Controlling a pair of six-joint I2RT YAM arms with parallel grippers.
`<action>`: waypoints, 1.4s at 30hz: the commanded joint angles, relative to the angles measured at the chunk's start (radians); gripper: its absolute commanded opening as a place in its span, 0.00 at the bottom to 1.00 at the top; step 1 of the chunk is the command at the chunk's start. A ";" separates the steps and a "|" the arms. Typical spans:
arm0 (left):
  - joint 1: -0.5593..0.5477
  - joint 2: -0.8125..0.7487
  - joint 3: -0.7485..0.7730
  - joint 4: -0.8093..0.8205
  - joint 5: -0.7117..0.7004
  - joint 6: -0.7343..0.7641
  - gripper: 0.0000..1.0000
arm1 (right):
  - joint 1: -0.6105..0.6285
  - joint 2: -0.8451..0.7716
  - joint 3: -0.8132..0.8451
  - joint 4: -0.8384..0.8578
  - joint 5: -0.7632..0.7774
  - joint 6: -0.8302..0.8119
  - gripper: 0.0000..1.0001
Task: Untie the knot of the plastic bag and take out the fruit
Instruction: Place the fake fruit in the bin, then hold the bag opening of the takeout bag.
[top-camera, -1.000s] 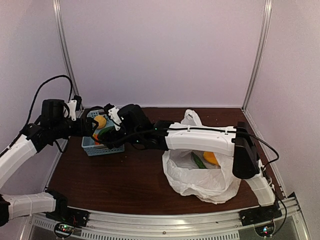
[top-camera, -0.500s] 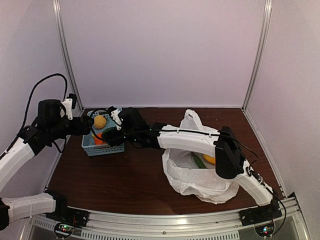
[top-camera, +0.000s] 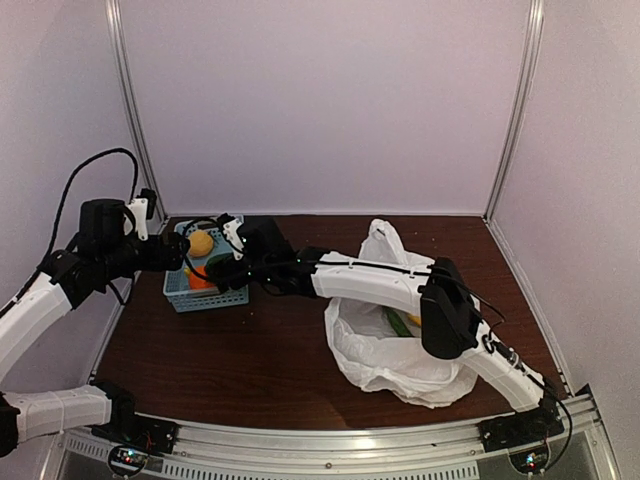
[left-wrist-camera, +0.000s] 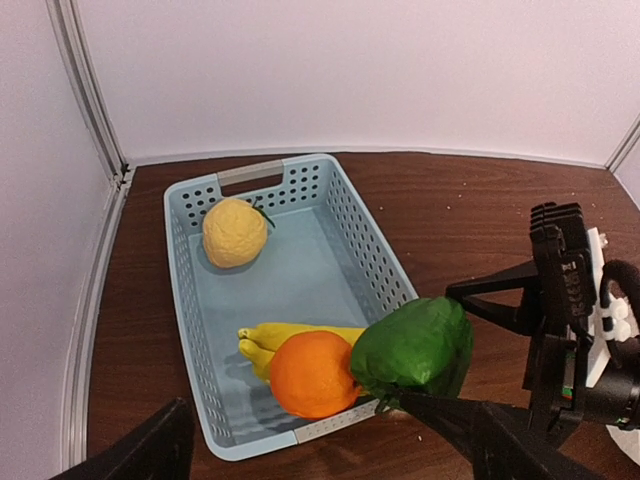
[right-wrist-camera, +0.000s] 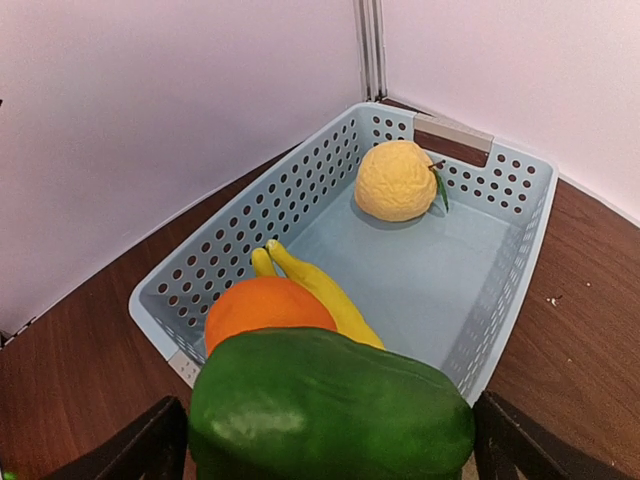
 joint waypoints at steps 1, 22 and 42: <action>0.009 0.010 -0.014 0.037 0.008 0.007 0.97 | 0.000 -0.007 0.025 -0.010 0.000 -0.014 0.99; 0.008 0.016 -0.064 0.094 0.151 -0.022 0.93 | -0.013 -0.366 -0.236 0.017 0.188 0.000 0.99; -0.154 0.042 -0.134 0.178 0.225 -0.176 0.84 | -0.003 -1.208 -1.111 -0.122 0.252 0.109 0.84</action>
